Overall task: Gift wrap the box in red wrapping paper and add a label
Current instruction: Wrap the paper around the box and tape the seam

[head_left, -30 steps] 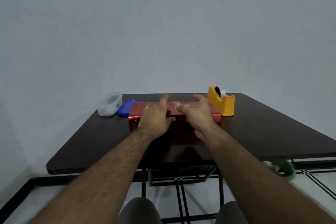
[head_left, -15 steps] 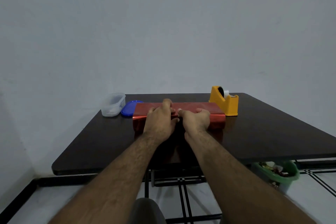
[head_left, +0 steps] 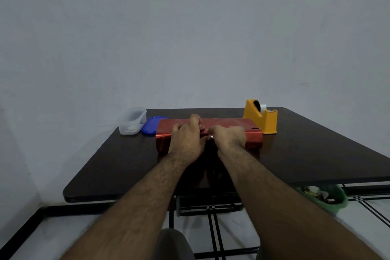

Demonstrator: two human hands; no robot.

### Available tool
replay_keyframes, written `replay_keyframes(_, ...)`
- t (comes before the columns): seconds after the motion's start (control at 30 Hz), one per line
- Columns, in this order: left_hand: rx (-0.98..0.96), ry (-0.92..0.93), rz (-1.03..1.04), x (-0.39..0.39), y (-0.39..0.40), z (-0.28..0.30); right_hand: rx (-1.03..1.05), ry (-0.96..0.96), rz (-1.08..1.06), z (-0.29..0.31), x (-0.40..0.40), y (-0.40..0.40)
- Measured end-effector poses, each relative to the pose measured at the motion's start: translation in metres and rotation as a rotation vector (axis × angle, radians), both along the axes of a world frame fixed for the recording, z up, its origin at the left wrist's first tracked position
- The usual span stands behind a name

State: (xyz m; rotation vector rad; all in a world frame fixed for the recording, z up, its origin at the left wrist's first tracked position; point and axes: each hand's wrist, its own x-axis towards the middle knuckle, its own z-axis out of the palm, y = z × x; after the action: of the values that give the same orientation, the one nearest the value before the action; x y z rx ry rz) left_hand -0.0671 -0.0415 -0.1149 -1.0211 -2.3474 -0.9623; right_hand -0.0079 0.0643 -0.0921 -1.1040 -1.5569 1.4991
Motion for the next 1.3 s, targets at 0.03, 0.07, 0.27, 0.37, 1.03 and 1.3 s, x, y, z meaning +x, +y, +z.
replay_keyframes(0.03,0.000,-0.002,0.001,0.000,0.000,0.001,-0.001,-0.006,0.000,0.000,0.000,0.001)
replay_keyframes(0.07,0.001,-0.006,0.003,0.000,0.000,0.001,-0.002,-0.009,-0.003,0.001,0.001,0.001)
replay_keyframes(0.27,-0.026,-0.003,0.005,-0.001,-0.001,0.001,-0.002,-0.043,0.000,-0.006,0.000,0.001)
replay_keyframes(0.37,-0.030,-0.017,0.004,0.000,-0.002,0.003,-0.003,-0.044,0.003,-0.009,-0.001,0.004)
replay_keyframes(1.03,-0.079,-0.066,-0.013,-0.005,-0.007,0.004,0.285,-0.069,0.011,-0.029,0.022,-0.006)
replay_keyframes(1.3,-0.088,-0.041,-0.006,-0.003,-0.008,0.004,0.341,-0.170,0.071,-0.026,0.022,-0.006)
